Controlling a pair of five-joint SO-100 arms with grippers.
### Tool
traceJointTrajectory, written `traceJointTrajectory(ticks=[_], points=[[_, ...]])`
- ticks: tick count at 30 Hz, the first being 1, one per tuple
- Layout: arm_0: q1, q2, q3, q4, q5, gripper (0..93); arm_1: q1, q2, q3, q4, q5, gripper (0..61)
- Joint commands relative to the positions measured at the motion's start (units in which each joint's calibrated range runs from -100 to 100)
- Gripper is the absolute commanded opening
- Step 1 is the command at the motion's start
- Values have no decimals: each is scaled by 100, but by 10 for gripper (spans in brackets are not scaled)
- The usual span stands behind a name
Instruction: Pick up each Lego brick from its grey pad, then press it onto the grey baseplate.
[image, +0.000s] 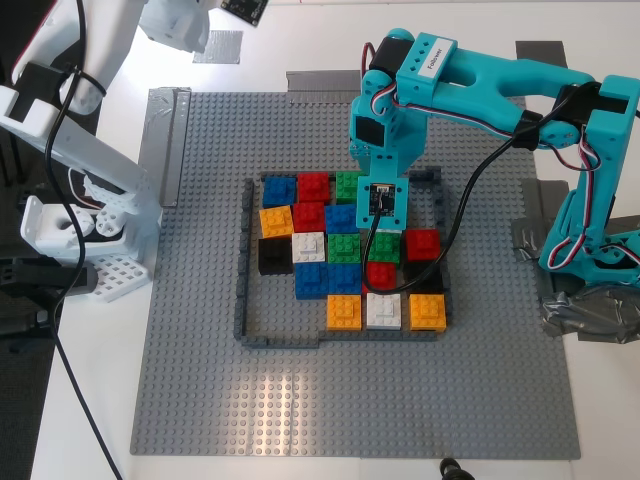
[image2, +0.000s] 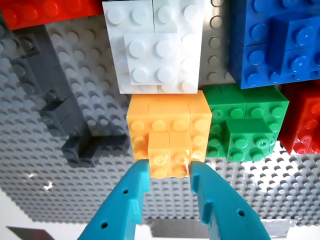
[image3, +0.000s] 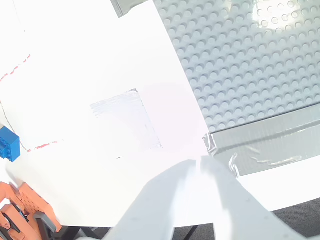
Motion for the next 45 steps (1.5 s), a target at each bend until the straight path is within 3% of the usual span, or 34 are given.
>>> traceJointTrajectory(ticks=[1,24,33,38,45], points=[[-55,-31,-148,-24,-15,0,32,-514,-52,65,25,1],[-5,-48,-138,41,-15,0,39,-625,137,56,29,1],[-41,-117,-148,130,-15,20,32,-625,137,48,20,1],[-55,-117,-157,130,-20,91,32,-625,137,40,20,1],[-63,-117,-148,114,-20,91,18,-634,147,81,20,1]])
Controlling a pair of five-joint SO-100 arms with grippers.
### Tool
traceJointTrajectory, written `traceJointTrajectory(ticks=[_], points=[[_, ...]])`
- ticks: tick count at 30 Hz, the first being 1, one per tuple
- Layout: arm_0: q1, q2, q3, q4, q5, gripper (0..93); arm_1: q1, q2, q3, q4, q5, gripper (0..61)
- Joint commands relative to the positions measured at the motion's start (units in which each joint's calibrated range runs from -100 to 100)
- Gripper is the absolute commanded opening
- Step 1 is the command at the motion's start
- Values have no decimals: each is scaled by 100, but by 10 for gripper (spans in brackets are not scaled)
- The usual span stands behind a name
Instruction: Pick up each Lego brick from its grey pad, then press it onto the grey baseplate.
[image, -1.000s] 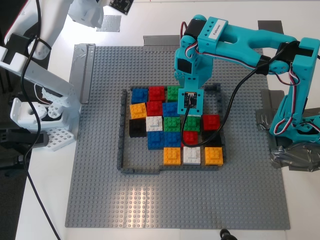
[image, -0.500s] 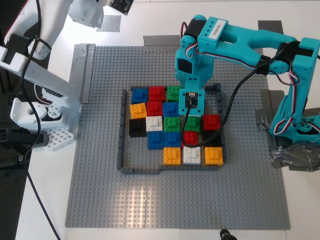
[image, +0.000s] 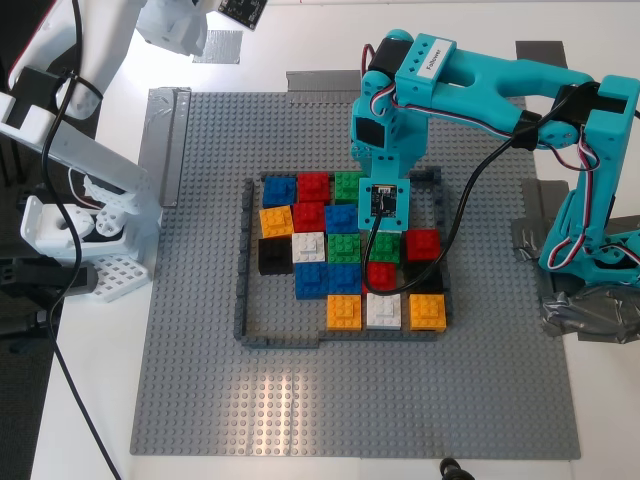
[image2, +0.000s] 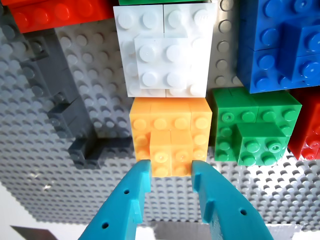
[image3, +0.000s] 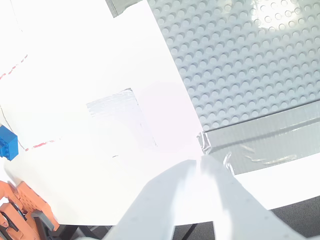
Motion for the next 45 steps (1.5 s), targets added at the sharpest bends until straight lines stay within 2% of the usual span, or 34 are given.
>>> traceJointTrajectory(ticks=[1,6,14,25,32,36,45], points=[[-63,-125,-148,36,-20,96,8,-427,-47,41,20,1],[-55,-125,-148,11,-20,135,23,-453,-47,90,25,1],[32,-168,-301,60,-25,135,30,-521,-47,130,39,1],[235,-1310,-1014,955,-156,135,125,-581,-155,195,108,1],[1794,-2031,-1348,1094,-313,128,364,-530,-146,171,220,1],[2868,-2100,-1565,1053,-342,0,487,-521,-137,179,283,1],[4667,-2151,-1610,1118,-420,0,495,-444,-146,220,318,1]])
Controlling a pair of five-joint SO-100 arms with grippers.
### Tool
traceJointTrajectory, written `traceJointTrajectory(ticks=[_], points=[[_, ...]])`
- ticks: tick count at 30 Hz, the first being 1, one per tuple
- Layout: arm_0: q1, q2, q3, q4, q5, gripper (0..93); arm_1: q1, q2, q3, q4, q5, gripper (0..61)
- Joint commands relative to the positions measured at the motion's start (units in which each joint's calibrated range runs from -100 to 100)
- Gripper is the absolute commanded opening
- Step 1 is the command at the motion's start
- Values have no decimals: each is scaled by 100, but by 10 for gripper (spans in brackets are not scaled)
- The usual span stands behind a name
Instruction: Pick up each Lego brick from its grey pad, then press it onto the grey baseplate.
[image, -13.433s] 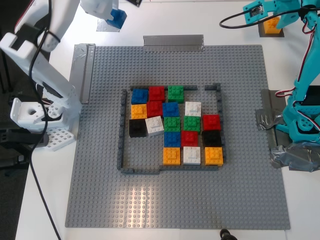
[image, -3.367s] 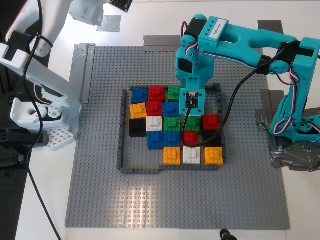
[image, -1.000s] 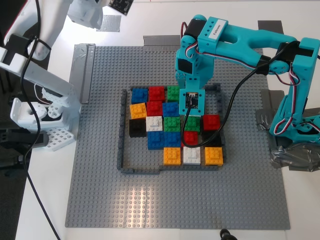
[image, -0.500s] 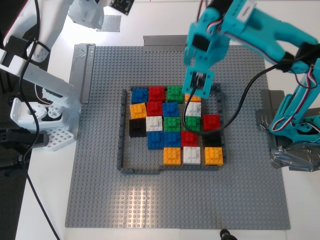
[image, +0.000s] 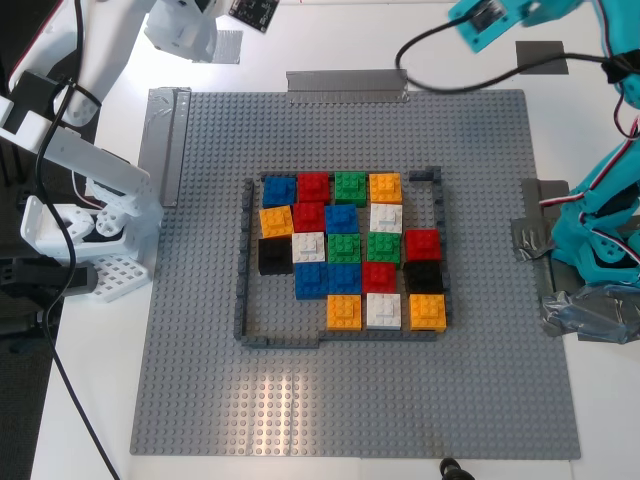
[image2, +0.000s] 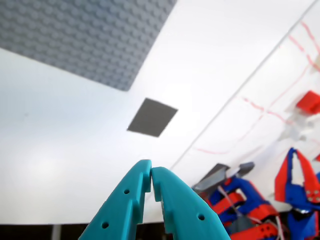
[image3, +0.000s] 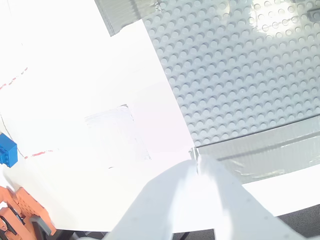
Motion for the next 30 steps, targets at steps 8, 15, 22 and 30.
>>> traceJointTrajectory(ticks=[8,15,22,30], points=[[1424,-257,430,31,12,0,85,-194,-218,26,68,1],[1642,-257,818,-42,-13,0,71,-177,-218,10,73,1],[1591,-274,800,-42,-374,0,42,-177,-218,10,54,1],[1359,-223,836,23,-735,0,56,-177,-209,43,68,1]])
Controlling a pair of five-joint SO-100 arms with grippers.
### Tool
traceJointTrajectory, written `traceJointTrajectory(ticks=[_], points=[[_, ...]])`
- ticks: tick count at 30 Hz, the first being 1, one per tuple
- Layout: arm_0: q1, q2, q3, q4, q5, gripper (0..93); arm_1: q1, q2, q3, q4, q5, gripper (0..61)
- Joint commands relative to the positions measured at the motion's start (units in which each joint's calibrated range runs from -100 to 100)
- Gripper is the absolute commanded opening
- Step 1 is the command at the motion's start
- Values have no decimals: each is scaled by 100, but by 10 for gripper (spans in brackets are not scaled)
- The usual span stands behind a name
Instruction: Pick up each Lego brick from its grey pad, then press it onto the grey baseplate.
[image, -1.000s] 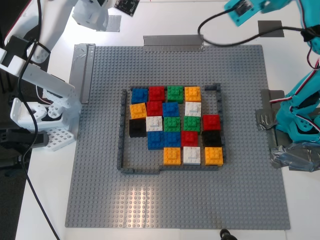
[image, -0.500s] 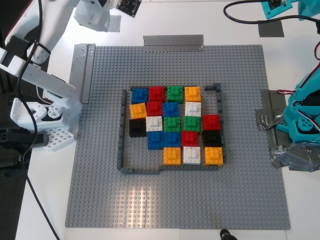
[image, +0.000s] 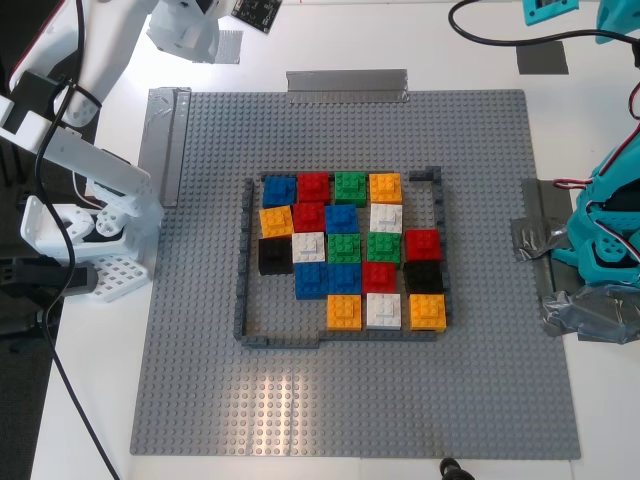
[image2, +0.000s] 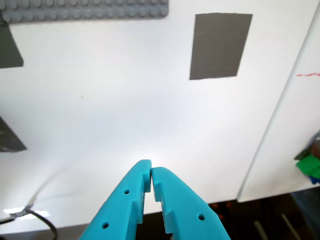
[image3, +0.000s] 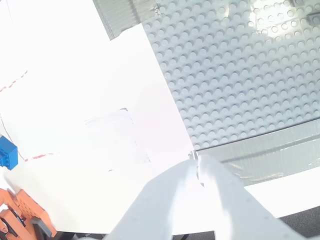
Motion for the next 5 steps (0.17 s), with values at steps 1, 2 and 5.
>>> traceJointTrajectory(ticks=[1,2,5], points=[[-150,-189,-3,32,-46,0,-18,-185,-209,35,24,1],[-158,-215,-12,32,-46,0,-18,-203,-209,35,24,1],[-158,-258,-12,32,-46,0,-18,-211,-209,43,20,1]])
